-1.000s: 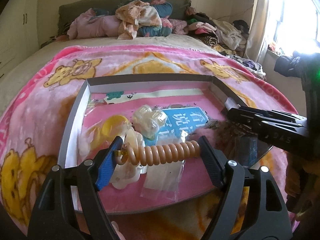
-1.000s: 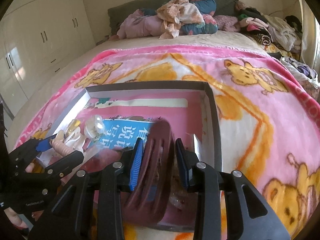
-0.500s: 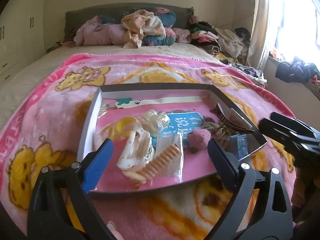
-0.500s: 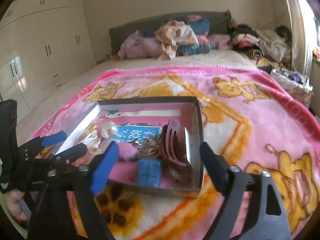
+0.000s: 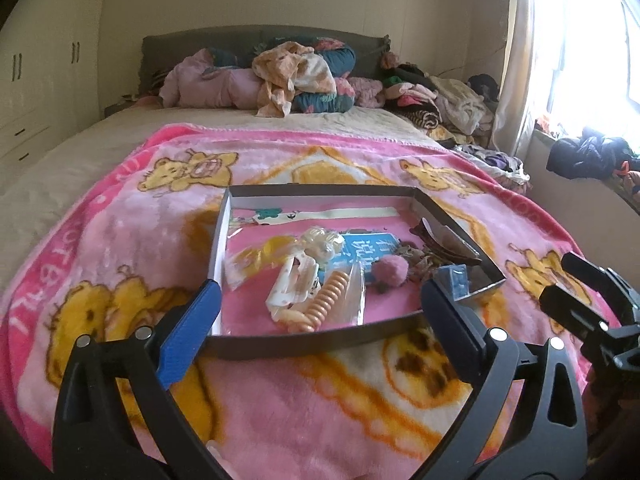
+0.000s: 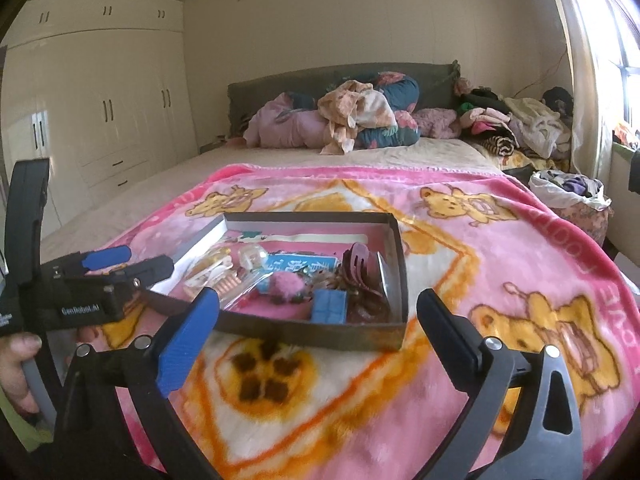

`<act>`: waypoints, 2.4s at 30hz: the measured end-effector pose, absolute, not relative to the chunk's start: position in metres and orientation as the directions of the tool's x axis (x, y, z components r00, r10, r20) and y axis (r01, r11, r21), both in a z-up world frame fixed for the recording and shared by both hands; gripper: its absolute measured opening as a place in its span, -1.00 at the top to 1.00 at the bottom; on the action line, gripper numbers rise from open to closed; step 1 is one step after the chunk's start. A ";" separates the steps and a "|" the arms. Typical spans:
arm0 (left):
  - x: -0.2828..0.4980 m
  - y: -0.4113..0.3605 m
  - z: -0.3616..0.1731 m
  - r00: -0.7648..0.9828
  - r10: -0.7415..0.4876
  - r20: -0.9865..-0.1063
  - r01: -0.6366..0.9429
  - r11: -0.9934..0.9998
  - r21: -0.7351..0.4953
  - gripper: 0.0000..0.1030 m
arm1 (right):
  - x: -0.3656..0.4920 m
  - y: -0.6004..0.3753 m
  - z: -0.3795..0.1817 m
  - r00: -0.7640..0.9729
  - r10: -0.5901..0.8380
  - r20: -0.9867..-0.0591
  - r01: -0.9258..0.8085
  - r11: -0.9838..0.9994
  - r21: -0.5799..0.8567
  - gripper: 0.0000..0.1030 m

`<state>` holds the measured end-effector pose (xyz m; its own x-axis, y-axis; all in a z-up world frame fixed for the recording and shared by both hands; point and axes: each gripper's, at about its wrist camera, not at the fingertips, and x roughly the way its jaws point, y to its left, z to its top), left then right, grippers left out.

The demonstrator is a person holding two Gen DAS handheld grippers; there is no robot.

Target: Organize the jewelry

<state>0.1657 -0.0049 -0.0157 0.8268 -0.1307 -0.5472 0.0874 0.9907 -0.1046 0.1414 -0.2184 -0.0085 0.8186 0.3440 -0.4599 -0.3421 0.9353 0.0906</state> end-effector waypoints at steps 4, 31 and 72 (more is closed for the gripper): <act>0.155 -0.002 -0.016 0.823 -0.138 -0.551 0.092 0.990 -0.110 -0.77 | 0.129 -0.217 -0.013 0.819 0.339 -0.463 -0.334 0.938 0.097 -0.87; 0.101 -0.012 -0.043 0.860 -0.101 -0.500 0.086 0.995 -0.051 -0.78 | 0.076 -0.228 -0.038 0.879 0.282 -0.384 -0.278 0.958 0.068 -0.87; 0.102 -0.009 -0.041 0.874 -0.077 -0.479 0.064 0.997 -0.044 -0.78 | 0.078 -0.231 -0.040 0.893 0.278 -0.353 -0.271 0.960 0.070 -0.87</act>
<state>0.1017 -0.0095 -0.0412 0.8744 -0.0773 -0.4790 0.0640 0.9970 -0.0440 0.0775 -0.2306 -0.0404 0.8934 0.2778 -0.3530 -0.2709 0.9601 0.0699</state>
